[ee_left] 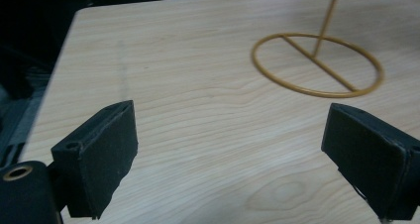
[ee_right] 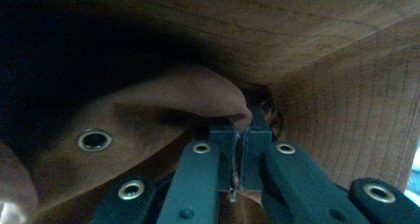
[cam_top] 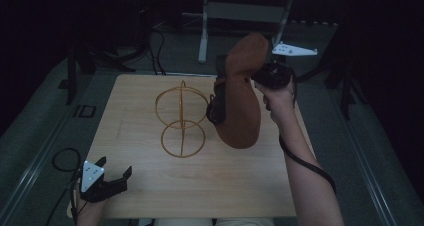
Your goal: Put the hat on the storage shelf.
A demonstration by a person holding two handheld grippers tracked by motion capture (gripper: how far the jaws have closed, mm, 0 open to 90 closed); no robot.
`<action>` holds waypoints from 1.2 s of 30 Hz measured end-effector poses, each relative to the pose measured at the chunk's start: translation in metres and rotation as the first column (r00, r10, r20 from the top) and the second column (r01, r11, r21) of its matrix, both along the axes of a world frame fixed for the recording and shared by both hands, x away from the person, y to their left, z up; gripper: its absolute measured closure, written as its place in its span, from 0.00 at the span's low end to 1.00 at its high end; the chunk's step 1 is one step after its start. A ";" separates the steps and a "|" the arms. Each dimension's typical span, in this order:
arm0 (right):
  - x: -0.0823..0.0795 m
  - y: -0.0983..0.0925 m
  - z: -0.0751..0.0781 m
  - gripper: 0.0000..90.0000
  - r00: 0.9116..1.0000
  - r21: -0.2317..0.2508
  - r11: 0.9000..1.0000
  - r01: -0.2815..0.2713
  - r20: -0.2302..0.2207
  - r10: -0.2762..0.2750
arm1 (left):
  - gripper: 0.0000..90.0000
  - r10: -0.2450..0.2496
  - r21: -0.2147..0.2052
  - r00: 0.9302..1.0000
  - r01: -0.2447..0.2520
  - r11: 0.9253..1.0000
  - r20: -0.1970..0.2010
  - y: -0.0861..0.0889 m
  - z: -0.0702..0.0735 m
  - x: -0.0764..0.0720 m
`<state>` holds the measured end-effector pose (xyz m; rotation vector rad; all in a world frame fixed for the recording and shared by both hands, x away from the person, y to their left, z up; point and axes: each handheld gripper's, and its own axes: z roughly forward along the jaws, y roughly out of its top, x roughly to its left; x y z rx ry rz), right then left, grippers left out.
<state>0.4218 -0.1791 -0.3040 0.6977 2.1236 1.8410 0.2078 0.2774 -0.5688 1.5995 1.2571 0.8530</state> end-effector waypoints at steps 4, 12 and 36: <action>0.005 0.027 0.013 0.97 0.999 -0.011 0.999 -0.035 -0.006 0.035 | 0.09 0.013 -0.019 1.000 -0.013 1.000 -0.003 0.005 -0.002 0.001; 0.013 0.085 0.010 0.96 0.994 -0.099 0.990 -0.099 -0.052 0.094 | 0.09 0.008 -0.026 1.000 -0.008 1.000 -0.004 0.006 -0.004 0.001; 0.015 0.185 -0.032 0.61 0.989 -0.357 0.925 -0.132 -0.114 0.097 | 0.09 -0.019 -0.060 1.000 0.018 0.998 -0.014 0.008 -0.009 0.001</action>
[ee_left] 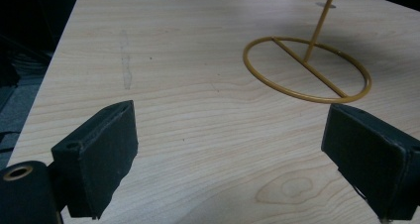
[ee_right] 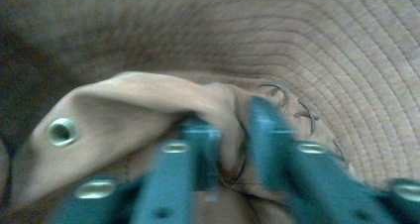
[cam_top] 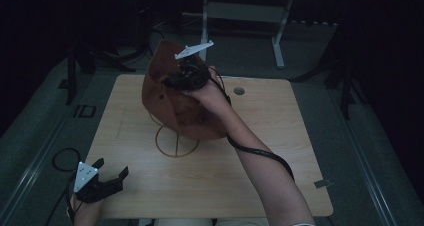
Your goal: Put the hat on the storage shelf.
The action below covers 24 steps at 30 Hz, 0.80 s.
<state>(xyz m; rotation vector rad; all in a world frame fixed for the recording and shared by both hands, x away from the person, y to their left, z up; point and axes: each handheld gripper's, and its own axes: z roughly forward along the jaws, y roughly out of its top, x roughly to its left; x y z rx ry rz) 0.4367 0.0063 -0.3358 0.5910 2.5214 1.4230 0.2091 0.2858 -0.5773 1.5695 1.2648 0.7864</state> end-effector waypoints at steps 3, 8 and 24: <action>-0.002 0.006 -0.008 0.45 0.999 -0.021 1.000 -0.020 0.025 0.020 | 0.09 -0.007 0.000 1.000 0.007 1.000 -0.003 -0.001 0.000 0.000; -0.016 0.024 -0.017 0.18 0.988 -0.112 0.993 -0.040 0.145 0.056 | 0.09 -0.006 -0.002 1.000 0.006 1.000 -0.003 -0.002 -0.001 0.000; -0.030 0.011 -0.019 0.16 0.967 -0.104 0.993 -0.053 0.243 0.077 | 0.09 -0.011 -0.006 1.000 0.011 1.000 -0.012 -0.002 -0.003 0.000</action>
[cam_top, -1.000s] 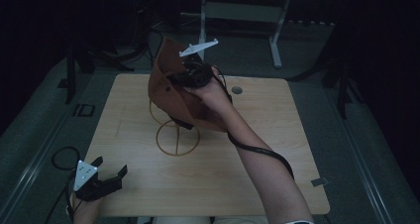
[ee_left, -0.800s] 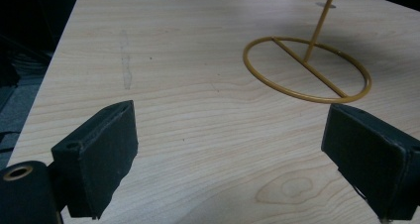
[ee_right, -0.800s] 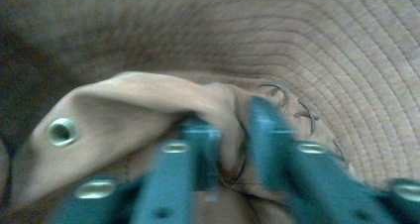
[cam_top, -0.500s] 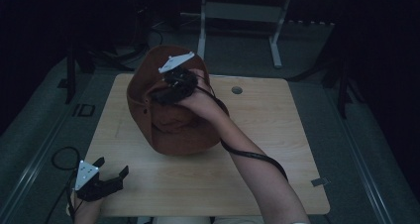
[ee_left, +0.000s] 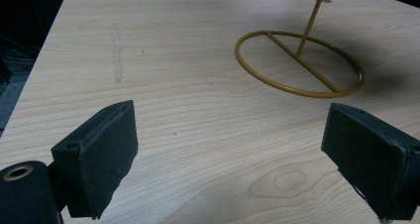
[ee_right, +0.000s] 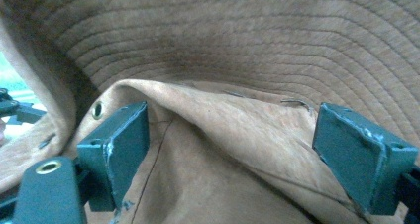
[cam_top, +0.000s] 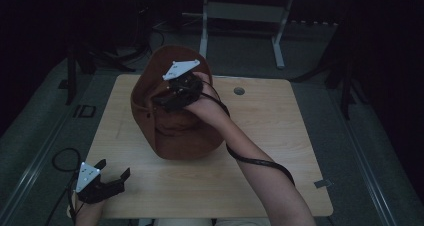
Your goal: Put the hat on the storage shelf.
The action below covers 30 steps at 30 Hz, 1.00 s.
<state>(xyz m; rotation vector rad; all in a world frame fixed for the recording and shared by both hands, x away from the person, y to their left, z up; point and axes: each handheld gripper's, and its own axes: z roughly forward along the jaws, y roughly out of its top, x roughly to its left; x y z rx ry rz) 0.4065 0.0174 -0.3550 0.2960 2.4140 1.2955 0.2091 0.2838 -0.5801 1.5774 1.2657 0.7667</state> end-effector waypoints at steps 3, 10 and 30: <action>0.000 -0.007 0.001 0.16 1.000 0.023 1.000 -0.003 -0.022 0.004 | 0.09 0.003 0.000 1.000 -0.003 1.000 -0.002 0.000 0.000 0.000; -0.007 -0.037 0.005 0.16 1.000 0.071 0.997 0.010 -0.021 -0.009 | 0.09 0.004 0.003 1.000 -0.004 1.000 -0.003 0.000 0.000 0.000; -0.017 -0.120 -0.022 0.16 0.996 0.126 0.990 0.059 -0.074 -0.050 | 0.09 0.001 0.003 1.000 -0.001 1.000 -0.005 -0.001 -0.001 0.000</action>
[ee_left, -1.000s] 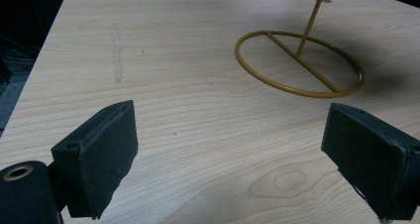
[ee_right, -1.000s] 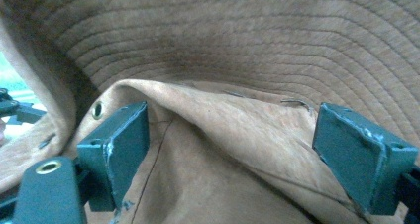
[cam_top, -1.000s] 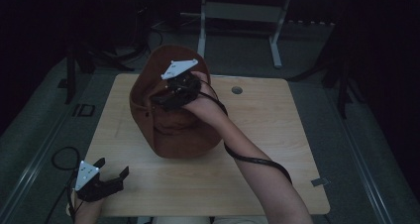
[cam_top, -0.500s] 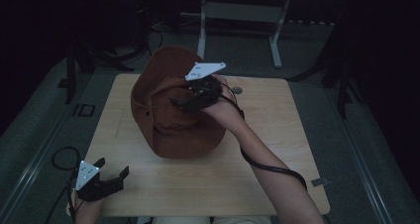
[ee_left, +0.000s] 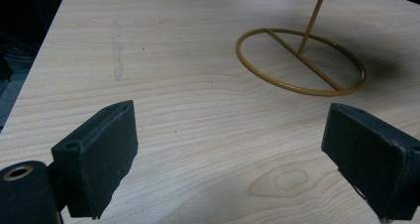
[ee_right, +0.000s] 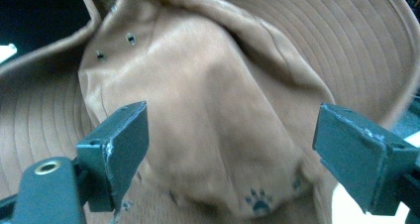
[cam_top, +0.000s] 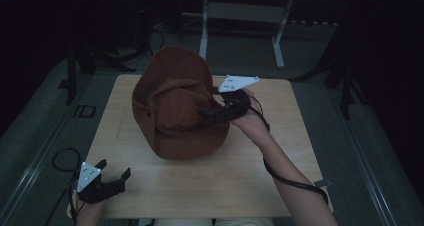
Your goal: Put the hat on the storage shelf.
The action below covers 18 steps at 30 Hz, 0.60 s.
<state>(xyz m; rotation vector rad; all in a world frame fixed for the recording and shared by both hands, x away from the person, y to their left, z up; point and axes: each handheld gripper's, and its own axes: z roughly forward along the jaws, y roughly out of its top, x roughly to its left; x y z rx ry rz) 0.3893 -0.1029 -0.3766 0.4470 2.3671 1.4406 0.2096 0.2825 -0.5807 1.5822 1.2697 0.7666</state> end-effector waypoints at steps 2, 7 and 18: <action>0.000 -0.010 -0.005 0.16 1.000 0.002 1.000 0.008 -0.007 -0.008 | 0.09 -0.001 0.003 1.000 0.001 1.000 -0.002 0.000 0.000 0.000; -0.003 -0.033 -0.017 0.16 1.000 0.000 1.000 0.029 -0.007 -0.029 | 0.09 -0.002 0.008 1.000 0.002 1.000 -0.004 -0.001 0.000 0.000; -0.011 -0.077 -0.057 0.16 0.996 -0.014 0.998 0.068 -0.065 -0.069 | 0.09 -0.006 0.015 1.000 0.006 1.000 -0.003 -0.003 0.000 0.001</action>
